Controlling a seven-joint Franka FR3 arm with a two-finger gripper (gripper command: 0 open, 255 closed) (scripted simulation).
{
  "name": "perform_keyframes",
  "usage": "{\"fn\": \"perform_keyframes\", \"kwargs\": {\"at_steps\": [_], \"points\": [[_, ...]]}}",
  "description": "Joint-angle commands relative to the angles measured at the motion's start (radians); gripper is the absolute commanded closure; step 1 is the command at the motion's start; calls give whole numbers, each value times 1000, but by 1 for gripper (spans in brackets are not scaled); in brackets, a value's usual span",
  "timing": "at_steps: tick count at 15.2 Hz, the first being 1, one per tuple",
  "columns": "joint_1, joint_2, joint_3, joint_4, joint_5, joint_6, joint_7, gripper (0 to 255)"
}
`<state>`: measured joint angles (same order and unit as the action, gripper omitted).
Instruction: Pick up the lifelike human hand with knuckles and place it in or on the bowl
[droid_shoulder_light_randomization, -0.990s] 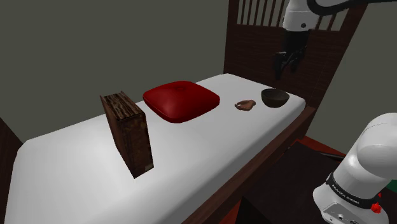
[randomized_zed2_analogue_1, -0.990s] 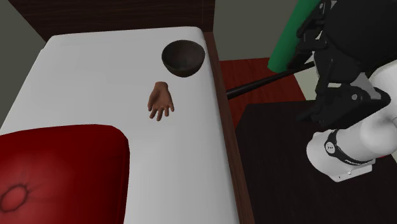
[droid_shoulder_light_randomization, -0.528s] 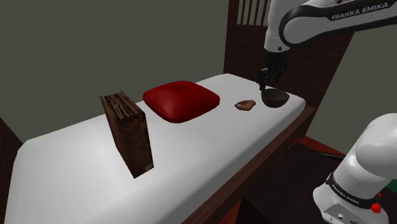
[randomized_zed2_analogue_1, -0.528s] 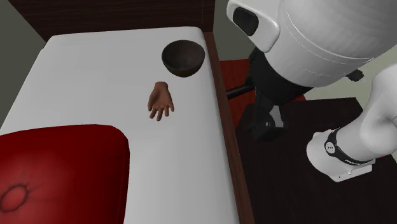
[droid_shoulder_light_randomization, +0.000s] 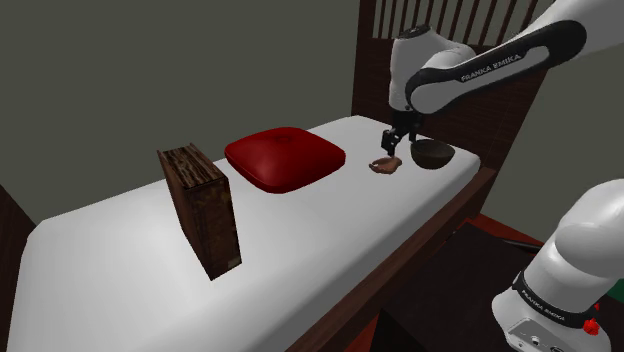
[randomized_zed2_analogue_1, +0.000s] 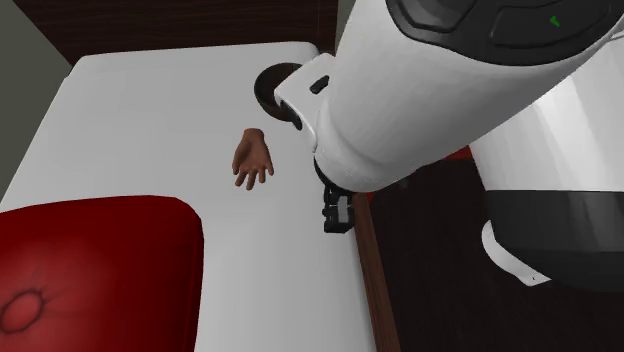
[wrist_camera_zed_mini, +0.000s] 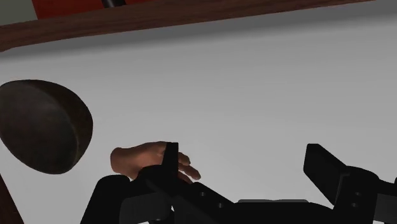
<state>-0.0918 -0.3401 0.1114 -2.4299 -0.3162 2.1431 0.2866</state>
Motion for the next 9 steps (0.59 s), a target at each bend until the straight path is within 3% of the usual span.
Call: {"fn": "perform_keyframes", "kwargs": {"at_steps": [1, 9], "points": [[-19, 73, 8, 15, -53, 62, 36, 0], [-74, 378, 15, 150, -311, 219, 224, 0]]}}
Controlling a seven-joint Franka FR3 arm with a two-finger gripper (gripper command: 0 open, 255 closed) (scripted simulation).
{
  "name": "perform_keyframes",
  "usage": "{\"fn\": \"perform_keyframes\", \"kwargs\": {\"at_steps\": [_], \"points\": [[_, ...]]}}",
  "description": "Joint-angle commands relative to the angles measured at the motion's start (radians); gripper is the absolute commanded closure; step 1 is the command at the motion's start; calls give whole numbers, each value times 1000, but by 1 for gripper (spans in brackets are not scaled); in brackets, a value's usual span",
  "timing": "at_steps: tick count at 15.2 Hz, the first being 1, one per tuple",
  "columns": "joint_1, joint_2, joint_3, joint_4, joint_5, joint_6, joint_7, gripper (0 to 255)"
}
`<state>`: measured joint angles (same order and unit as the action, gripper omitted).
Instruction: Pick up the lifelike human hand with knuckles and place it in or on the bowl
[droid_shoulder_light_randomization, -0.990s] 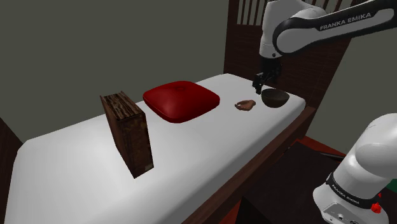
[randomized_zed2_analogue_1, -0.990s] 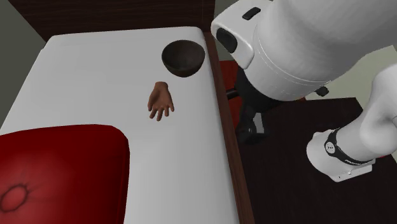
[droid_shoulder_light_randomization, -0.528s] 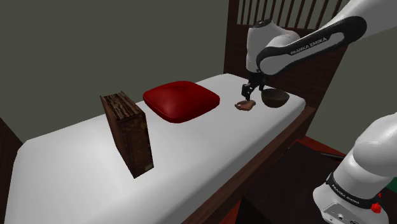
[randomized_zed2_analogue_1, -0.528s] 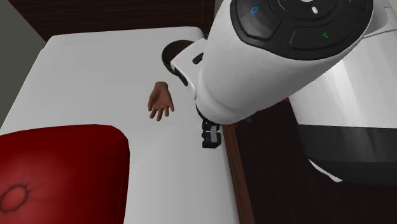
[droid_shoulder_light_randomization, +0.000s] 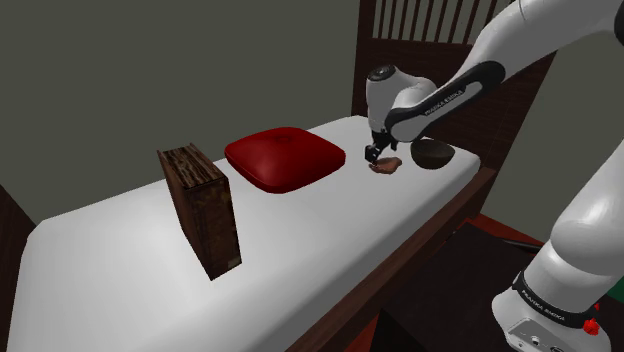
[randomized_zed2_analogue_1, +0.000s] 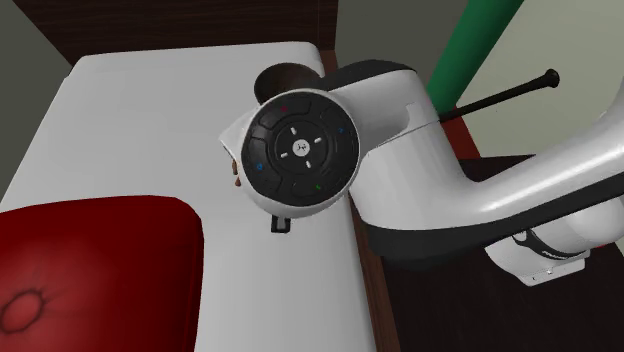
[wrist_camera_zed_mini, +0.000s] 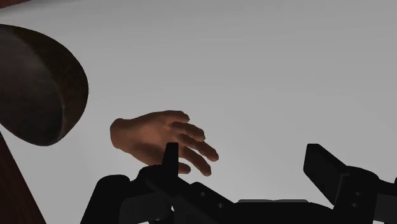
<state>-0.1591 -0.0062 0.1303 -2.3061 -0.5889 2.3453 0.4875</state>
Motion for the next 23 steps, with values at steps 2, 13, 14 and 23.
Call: {"fn": "perform_keyframes", "kwargs": {"at_steps": [2, 13, 14, 23], "points": [[-9, 121, -13, 76, -106, 38, 71, 0], [8, 437, -90, 322, -326, 96, 217, 0], [6, 448, -93, 326, -332, 104, 221, 0], [-1, 488, -107, 345, -352, 130, 232, 0]]}}
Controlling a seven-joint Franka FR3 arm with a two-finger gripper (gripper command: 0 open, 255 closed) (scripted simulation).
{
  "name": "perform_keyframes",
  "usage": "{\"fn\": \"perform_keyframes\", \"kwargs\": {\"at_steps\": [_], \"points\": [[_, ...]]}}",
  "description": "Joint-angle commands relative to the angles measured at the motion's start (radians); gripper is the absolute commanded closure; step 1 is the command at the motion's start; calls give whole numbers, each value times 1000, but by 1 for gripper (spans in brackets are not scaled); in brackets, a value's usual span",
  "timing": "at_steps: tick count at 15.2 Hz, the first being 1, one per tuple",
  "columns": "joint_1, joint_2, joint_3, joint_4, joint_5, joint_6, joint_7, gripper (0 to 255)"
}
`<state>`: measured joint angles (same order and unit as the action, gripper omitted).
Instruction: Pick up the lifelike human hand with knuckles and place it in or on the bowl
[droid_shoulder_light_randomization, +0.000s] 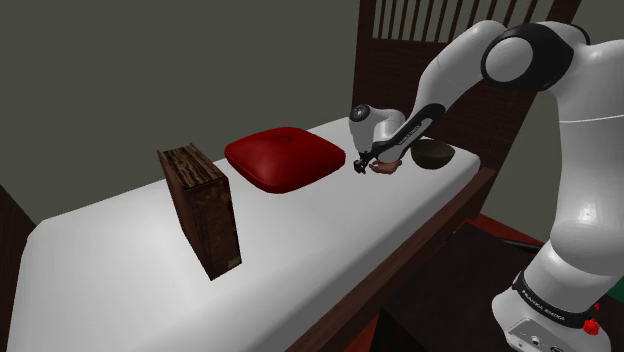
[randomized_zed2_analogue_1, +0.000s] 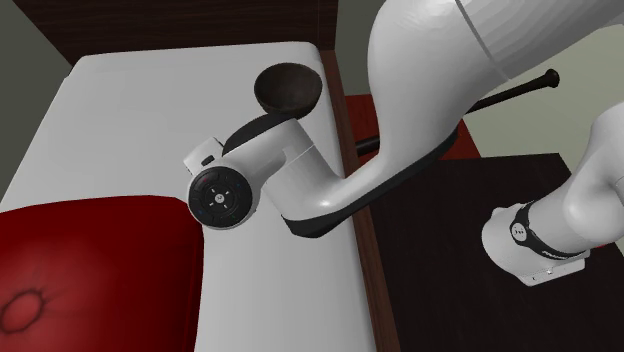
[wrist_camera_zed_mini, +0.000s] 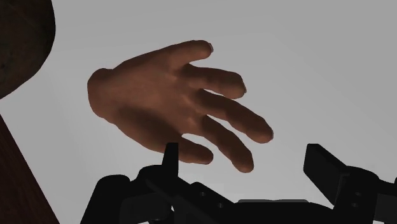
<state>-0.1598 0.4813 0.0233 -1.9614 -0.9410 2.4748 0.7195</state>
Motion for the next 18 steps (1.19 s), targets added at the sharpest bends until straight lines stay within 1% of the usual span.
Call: {"fn": "perform_keyframes", "kwargs": {"at_steps": [1, 2, 3, 12, 18], "points": [[0, 0, 0, 0, 0, 0, 0, 0], [0, 0, 0, 0, 0, 0, 0, 0], [0, 0, 0, 0, 0, 0, 0, 255], [0, 0, 0, 0, 0, 0, 0, 255], [-10, -60, 18, -8, 44, -38, -56, 255]]}}
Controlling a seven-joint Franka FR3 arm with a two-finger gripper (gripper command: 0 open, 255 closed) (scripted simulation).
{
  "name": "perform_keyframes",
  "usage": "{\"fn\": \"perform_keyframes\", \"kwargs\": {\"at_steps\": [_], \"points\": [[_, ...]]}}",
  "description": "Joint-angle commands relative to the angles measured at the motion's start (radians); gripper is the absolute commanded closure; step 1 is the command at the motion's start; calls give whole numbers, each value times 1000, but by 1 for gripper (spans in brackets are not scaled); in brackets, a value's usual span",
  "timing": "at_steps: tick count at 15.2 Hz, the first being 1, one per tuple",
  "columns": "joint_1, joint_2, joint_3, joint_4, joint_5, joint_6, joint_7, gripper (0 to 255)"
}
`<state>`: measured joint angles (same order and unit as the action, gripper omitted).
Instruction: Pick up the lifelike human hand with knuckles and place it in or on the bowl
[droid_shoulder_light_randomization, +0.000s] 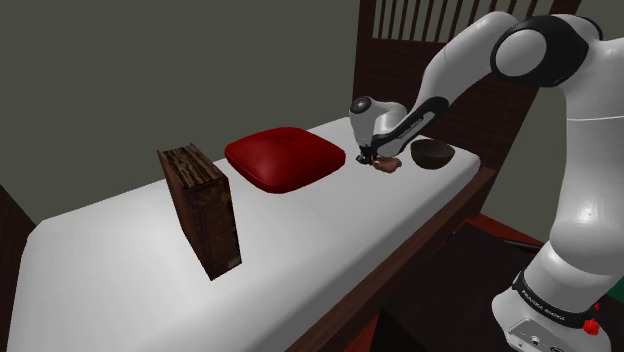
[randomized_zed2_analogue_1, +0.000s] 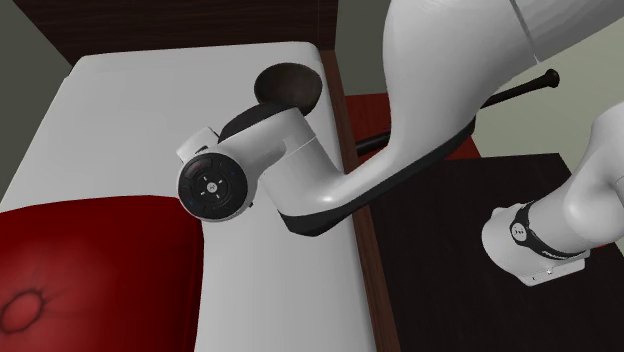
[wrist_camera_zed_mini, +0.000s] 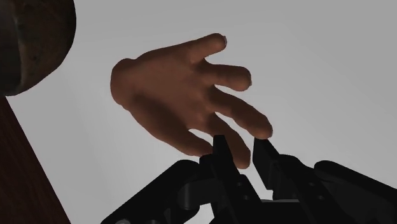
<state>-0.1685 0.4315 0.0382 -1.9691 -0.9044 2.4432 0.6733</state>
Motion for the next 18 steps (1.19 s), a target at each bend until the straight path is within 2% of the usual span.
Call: {"fn": "perform_keyframes", "kwargs": {"at_steps": [1, 18], "points": [[-3, -19, 6, -1, 15, -13, -19, 255], [-21, -162, 45, 20, 137, -139, -174, 255]]}}
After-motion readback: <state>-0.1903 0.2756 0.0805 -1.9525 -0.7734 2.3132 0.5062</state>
